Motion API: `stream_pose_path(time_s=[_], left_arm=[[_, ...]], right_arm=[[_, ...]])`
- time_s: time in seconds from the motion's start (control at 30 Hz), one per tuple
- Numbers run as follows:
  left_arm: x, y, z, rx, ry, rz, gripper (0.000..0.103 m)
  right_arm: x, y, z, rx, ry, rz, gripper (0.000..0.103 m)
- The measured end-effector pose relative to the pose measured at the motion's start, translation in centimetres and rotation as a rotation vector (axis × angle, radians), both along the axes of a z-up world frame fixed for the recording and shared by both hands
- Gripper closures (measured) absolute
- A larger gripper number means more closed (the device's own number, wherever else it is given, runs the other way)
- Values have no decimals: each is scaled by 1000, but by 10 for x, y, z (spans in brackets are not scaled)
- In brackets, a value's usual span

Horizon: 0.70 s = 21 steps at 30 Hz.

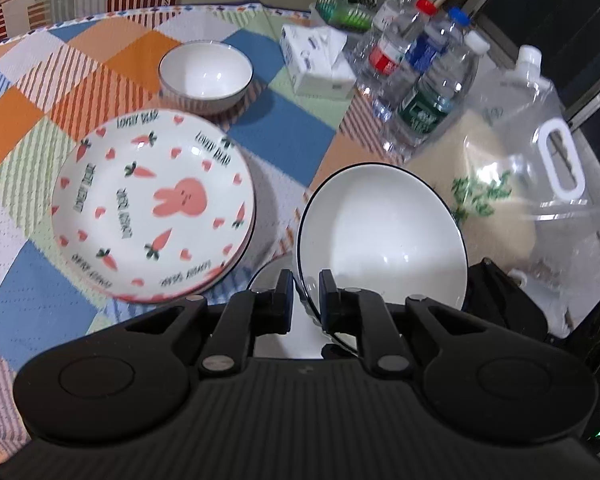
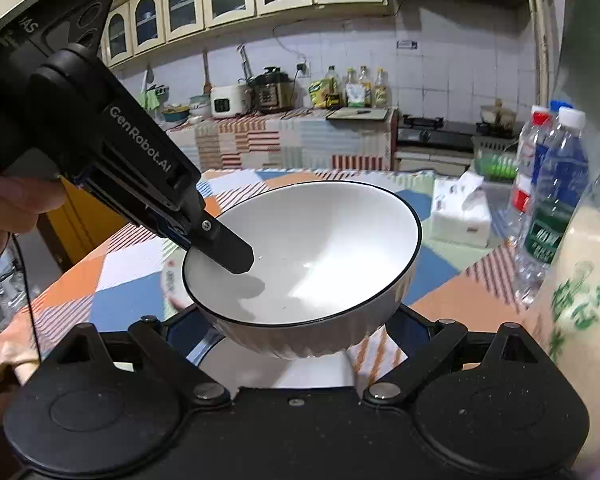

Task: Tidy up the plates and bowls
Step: 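Lift the nested bowls with both grippers and carry them over the third bowl, then lower the nested bowls into the third white bowl and open both grippers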

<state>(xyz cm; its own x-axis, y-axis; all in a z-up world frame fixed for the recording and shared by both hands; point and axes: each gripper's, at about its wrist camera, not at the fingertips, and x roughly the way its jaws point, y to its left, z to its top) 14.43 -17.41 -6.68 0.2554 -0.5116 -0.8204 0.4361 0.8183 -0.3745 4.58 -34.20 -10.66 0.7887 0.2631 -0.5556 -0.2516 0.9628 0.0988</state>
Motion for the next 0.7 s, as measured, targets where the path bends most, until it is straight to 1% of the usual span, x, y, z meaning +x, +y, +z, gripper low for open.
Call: stream_pose_path(time_s=[0.23,0.37,0.53,0.7], left_arm=[[-5,5,-22,39,50,3,92],[-8,4,-32,79,68,-5,92],[-12,4,-43,110,100,-16,92],[-17,-5,-50,189,94,-39,92]], right_arm=[[-8,7,-9,-10,64,66,6],[-9,9,-15,-18,109,101,6],[-15,17,-20,-61,137,129,6],[-17,22,-25,-84,155,129,6]])
